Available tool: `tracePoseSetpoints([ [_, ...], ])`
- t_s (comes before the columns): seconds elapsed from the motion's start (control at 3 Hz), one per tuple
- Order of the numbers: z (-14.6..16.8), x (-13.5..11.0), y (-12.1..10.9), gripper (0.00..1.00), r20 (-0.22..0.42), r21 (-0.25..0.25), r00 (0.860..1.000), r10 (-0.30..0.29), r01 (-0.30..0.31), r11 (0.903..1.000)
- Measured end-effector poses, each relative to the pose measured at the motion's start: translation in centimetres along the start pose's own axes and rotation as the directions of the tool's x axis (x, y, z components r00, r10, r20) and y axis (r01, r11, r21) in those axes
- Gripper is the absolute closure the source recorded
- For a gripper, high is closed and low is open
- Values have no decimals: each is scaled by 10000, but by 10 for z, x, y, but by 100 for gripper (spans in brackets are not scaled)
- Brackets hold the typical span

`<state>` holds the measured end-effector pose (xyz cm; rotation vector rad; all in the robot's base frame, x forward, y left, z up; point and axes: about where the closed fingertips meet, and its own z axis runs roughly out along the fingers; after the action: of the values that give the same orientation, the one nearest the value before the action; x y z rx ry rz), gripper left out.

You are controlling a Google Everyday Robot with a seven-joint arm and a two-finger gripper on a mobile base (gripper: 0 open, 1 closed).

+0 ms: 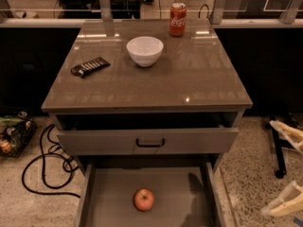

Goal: Pick apple from middle drawer and place on counter

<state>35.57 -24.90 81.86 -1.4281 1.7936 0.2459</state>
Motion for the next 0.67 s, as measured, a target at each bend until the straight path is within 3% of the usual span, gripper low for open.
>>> tracePoseSetpoints([
  [0.67, 59, 29, 40, 0, 713, -671, 9964, 449, -401, 9969],
])
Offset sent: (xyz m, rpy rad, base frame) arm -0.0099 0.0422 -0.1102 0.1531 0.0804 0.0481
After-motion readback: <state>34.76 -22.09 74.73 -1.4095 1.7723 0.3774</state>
